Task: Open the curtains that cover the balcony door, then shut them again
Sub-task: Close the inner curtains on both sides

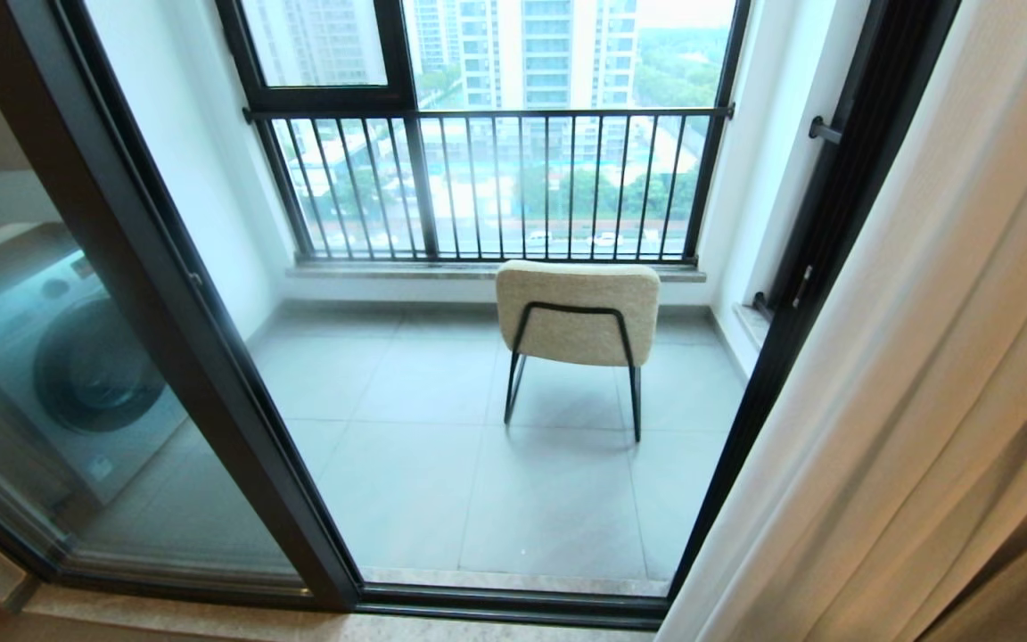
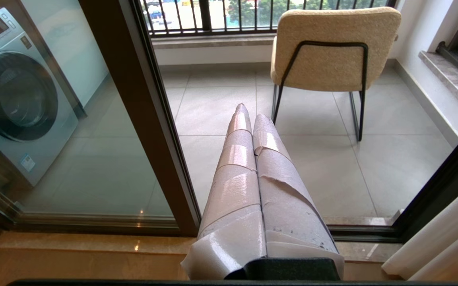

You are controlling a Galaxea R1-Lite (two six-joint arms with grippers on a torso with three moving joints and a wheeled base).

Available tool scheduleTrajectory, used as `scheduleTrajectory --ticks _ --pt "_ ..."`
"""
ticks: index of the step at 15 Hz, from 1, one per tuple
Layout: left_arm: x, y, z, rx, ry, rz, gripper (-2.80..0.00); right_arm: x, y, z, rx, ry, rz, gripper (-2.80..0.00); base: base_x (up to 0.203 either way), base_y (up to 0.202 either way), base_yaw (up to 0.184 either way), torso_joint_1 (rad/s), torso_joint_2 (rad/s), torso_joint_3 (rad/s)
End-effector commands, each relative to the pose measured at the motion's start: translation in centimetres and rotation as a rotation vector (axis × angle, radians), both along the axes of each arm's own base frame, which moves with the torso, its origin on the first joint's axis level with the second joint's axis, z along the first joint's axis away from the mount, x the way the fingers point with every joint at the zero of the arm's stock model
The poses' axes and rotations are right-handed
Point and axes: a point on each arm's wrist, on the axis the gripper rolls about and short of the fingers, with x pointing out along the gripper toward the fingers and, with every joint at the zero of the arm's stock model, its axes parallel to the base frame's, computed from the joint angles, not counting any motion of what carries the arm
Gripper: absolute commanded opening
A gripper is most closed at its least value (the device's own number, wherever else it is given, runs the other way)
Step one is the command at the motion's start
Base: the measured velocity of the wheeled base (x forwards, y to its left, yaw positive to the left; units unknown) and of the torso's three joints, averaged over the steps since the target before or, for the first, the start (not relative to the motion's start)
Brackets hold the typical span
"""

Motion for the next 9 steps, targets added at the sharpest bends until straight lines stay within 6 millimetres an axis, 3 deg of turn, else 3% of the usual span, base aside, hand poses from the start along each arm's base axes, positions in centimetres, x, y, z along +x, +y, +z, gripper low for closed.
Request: scheduleTrajectory --ticks 1,9 --pt "0.01 0.0 0.0 0.001 0.001 0.0 -2.8 1.02 -0.22 -0.13 0.0 0.01 -0.003 -2.8 0.0 0.0 0.0 0.0 0.0 0.0" --pt "0.01 0.0 0.0 0.001 0.001 0.0 -2.8 1.27 -0.26 -0.29 -0.011 0.012 0.0 -2.8 0.0 0.0 0.0 0.0 0.0 0.0"
